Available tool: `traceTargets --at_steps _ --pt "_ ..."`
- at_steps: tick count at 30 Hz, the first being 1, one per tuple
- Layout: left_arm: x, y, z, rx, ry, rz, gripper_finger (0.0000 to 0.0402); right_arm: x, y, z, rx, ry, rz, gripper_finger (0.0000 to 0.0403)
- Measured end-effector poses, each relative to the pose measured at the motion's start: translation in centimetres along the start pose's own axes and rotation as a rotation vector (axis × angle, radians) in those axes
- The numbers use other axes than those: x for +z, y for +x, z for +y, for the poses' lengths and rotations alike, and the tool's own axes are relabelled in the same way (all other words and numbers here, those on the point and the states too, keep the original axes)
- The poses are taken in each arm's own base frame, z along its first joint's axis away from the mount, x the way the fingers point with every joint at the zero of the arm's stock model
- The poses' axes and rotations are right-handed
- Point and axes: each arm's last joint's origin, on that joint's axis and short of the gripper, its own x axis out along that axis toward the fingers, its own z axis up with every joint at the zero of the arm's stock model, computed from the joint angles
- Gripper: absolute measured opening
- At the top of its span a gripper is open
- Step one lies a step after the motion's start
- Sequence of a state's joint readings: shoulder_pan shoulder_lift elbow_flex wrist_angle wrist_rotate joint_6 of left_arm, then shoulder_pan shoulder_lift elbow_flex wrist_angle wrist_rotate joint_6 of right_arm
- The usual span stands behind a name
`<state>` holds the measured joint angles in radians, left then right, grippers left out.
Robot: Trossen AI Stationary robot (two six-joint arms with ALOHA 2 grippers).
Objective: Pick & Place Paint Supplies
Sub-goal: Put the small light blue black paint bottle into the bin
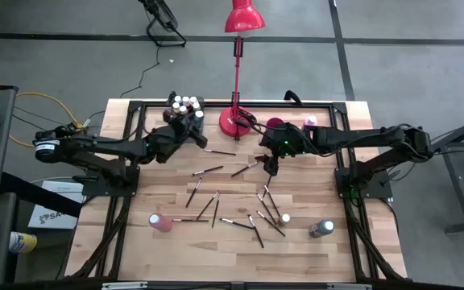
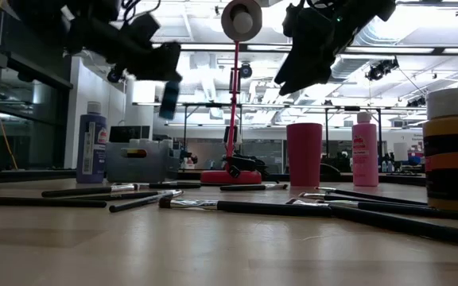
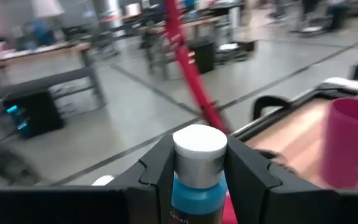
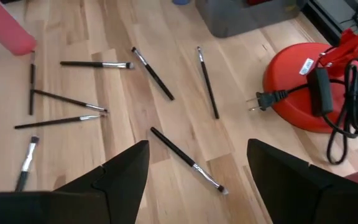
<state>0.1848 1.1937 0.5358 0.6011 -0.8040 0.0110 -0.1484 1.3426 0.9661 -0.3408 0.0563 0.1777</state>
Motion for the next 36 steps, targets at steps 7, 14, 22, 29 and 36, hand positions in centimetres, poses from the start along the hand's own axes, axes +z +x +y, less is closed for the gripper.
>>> traceTargets --at_steps 7,14,22,29,36 --pt "-1.9 1.5 1.5 0.129 -0.031 0.054 0.0109 0.1 0.0 -0.4 -0.015 -0.007 -0.003 0.0263" --pt "-3.5 3.6 2.8 0.155 -0.065 0.108 0.0109 0.1 0.0 -0.5 -0.018 -0.005 -0.008 0.0263" --pt "-5.5 5.1 3.2 0.18 -0.077 0.169 0.0109 0.2 0.0 -0.6 -0.03 -0.005 -0.012 0.0263" --pt "-6.6 5.9 3.2 0.204 -0.089 0.177 0.0109 0.2 0.0 -0.6 -0.034 -0.005 -0.013 0.0263" --pt "-8.1 6.3 3.0 0.235 -0.064 0.218 0.0115 0.2 0.0 -0.6 -0.035 -0.005 -0.02 0.0263"
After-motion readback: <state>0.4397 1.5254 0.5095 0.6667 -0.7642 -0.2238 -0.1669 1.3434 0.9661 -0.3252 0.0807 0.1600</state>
